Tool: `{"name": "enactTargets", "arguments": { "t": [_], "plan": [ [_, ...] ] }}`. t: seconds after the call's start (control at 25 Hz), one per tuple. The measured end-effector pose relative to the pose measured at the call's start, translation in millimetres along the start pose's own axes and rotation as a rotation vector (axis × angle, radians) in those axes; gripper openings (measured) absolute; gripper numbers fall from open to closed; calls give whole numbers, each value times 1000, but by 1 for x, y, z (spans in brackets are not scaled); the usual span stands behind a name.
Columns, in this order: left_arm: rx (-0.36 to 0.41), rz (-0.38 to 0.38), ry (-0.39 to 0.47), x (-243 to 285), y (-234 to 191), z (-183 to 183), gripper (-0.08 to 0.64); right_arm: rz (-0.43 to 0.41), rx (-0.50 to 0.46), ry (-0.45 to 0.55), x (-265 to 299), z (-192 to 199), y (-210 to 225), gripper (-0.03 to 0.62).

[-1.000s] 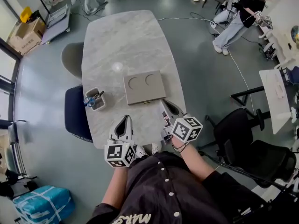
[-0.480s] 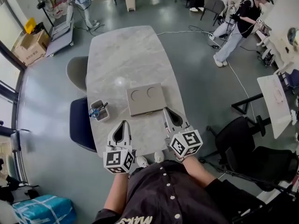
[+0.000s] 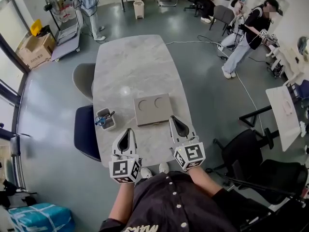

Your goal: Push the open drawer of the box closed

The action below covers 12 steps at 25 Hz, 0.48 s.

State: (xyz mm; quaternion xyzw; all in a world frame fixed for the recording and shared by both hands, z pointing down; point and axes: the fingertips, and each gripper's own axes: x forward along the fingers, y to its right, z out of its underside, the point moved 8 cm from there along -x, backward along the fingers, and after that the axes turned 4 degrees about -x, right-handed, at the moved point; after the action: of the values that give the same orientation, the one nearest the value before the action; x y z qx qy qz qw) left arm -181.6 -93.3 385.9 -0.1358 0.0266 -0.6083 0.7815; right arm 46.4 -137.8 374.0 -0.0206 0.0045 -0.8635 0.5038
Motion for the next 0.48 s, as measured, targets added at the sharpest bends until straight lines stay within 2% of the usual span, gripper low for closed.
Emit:
{"name": "enactTargets", "arguments": {
  "t": [0.16,0.48],
  "plan": [
    [4,-2,11,1,-3,-4,17,5,-26,11,5,-2,-3,-2],
    [58,-13,54,-4,-1,-11,17,2,16,77,8,-4,-4,-2]
  ]
}}
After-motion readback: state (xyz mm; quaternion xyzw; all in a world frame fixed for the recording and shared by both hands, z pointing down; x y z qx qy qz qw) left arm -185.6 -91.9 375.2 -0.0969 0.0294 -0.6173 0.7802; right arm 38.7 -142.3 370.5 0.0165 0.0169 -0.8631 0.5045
